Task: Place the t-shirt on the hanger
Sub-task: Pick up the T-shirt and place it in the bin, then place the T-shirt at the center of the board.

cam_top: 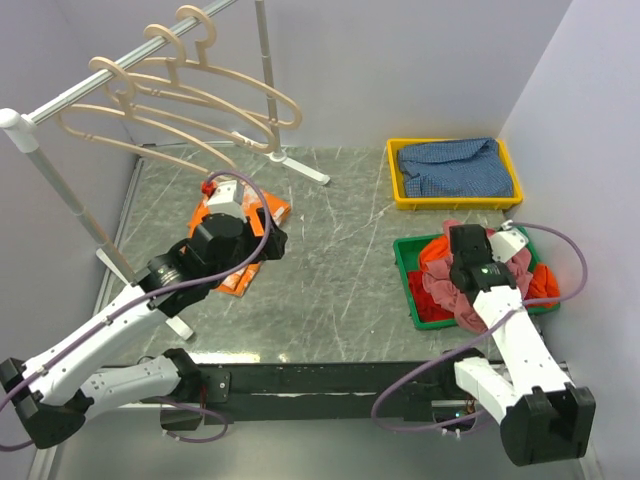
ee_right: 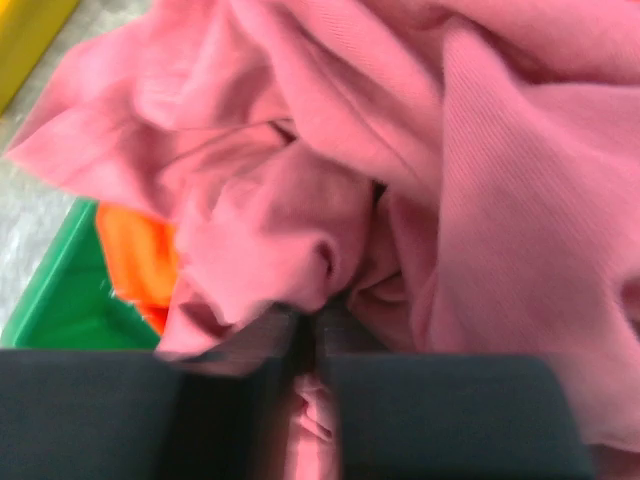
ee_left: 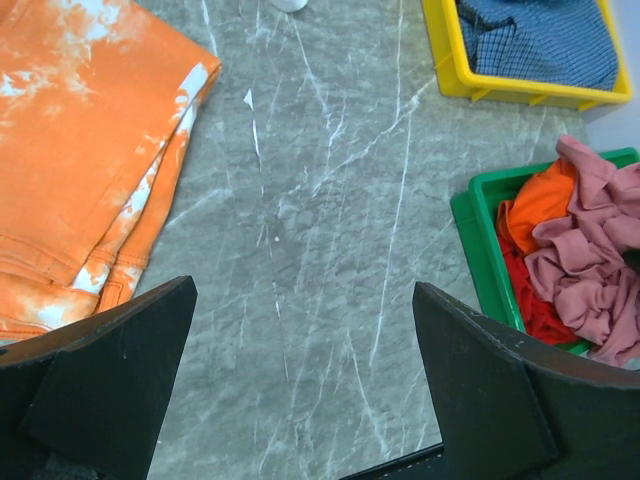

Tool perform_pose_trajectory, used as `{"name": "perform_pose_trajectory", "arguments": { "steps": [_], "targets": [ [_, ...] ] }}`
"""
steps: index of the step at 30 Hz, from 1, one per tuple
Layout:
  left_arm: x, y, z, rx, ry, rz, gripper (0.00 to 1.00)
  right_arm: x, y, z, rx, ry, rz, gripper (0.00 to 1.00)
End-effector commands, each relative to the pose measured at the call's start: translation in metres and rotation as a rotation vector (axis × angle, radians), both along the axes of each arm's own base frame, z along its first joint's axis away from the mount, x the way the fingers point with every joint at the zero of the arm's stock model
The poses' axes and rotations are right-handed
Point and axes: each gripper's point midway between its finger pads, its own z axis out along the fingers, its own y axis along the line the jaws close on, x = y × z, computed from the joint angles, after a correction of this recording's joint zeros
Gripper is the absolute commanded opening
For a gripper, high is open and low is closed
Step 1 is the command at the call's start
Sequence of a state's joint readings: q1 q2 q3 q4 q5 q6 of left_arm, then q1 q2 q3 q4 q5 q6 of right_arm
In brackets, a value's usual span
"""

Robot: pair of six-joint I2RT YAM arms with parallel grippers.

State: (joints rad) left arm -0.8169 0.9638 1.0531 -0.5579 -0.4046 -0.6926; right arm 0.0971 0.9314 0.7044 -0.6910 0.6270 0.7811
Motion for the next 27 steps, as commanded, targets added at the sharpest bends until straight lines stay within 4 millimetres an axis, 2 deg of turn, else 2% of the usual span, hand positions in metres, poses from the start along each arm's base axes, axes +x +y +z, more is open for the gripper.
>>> {"name": "perform_pose_trajectory", "arguments": {
  "steps": [1, 2, 3, 5, 6, 8, 9, 11, 12, 13, 14, 15, 17, 18, 20, 21, 22, 23, 25, 26, 27],
  "targets": [
    [-0.004, 0.013, 0.014, -0.024, -0.035, 0.032, 0.96, 0.021, 0.008, 0.072, 0.052, -0.250, 0.034, 0.00],
    [-0.003, 0.014, 0.016, -0.025, -0.038, 0.042, 0.97, 0.022, 0.012, 0.087, 0.066, -0.282, 0.059, 0.00],
    [-0.004, 0.016, 0.019, -0.030, -0.044, 0.048, 0.96, 0.024, 0.017, 0.118, 0.080, -0.340, 0.091, 0.00],
    [-0.005, 0.017, 0.024, -0.042, -0.051, 0.051, 0.96, 0.023, 0.034, 0.153, 0.146, -0.414, 0.174, 0.00],
    [-0.005, 0.018, 0.027, -0.049, -0.057, 0.052, 0.96, 0.022, 0.041, 0.184, 0.173, -0.478, 0.212, 0.00],
    [-0.007, 0.019, 0.034, -0.063, -0.064, 0.057, 0.96, 0.020, 0.060, 0.213, 0.239, -0.551, 0.303, 0.00],
    [-0.007, 0.021, 0.037, -0.068, -0.069, 0.063, 0.96, 0.018, 0.065, 0.241, 0.253, -0.621, 0.335, 0.00],
    [-0.007, 0.022, 0.046, -0.081, -0.082, 0.066, 0.96, 0.018, 0.079, 0.267, 0.293, -0.678, 0.408, 0.00],
    [-0.007, 0.023, 0.049, -0.084, -0.089, 0.068, 0.96, 0.016, 0.083, 0.297, 0.301, -0.753, 0.443, 0.00],
    [-0.007, 0.024, 0.055, -0.091, -0.101, 0.072, 0.96, 0.019, 0.091, 0.309, 0.316, -0.772, 0.483, 0.00],
    [-0.006, 0.025, 0.059, -0.096, -0.112, 0.074, 0.96, 0.018, 0.103, 0.323, 0.356, -0.797, 0.544, 0.00],
    [-0.006, 0.026, 0.061, -0.095, -0.117, 0.078, 0.97, 0.013, 0.109, 0.356, 0.360, -0.880, 0.589, 0.00],
    [-0.004, 0.027, 0.069, -0.098, -0.133, 0.087, 0.96, 0.018, 0.129, 0.381, 0.410, -0.926, 0.686, 0.00],
    [-0.004, 0.028, 0.072, -0.096, -0.136, 0.089, 0.96, 0.009, 0.144, 0.411, 0.428, -0.996, 0.769, 0.00],
    [-0.002, 0.029, 0.076, -0.089, -0.141, 0.097, 0.97, 0.020, 0.161, 0.424, 0.437, -0.991, 0.824, 0.00],
    [-0.002, 0.030, 0.079, -0.091, -0.146, 0.102, 0.97, 0.006, 0.179, 0.447, 0.457, -1.033, 0.882, 0.00],
    [-0.001, 0.031, 0.081, -0.091, -0.150, 0.108, 0.96, 0.016, 0.191, 0.446, 0.463, -1.008, 0.903, 0.00],
    [-0.001, 0.032, 0.082, -0.090, -0.152, 0.117, 0.96, 0.014, 0.203, 0.451, 0.478, -1.014, 0.942, 0.00],
    [0.000, 0.034, 0.083, -0.090, -0.152, 0.127, 0.96, 0.013, 0.233, 0.445, 0.520, -0.984, 1.010, 0.00],
    [0.001, 0.035, 0.083, -0.088, -0.152, 0.133, 0.96, 0.013, 0.241, 0.447, 0.523, -1.001, 1.030, 0.00],
    [0.001, 0.035, 0.082, -0.086, -0.150, 0.136, 0.96, 0.019, 0.251, 0.434, 0.524, -0.970, 1.039, 0.00]
  ]
}}
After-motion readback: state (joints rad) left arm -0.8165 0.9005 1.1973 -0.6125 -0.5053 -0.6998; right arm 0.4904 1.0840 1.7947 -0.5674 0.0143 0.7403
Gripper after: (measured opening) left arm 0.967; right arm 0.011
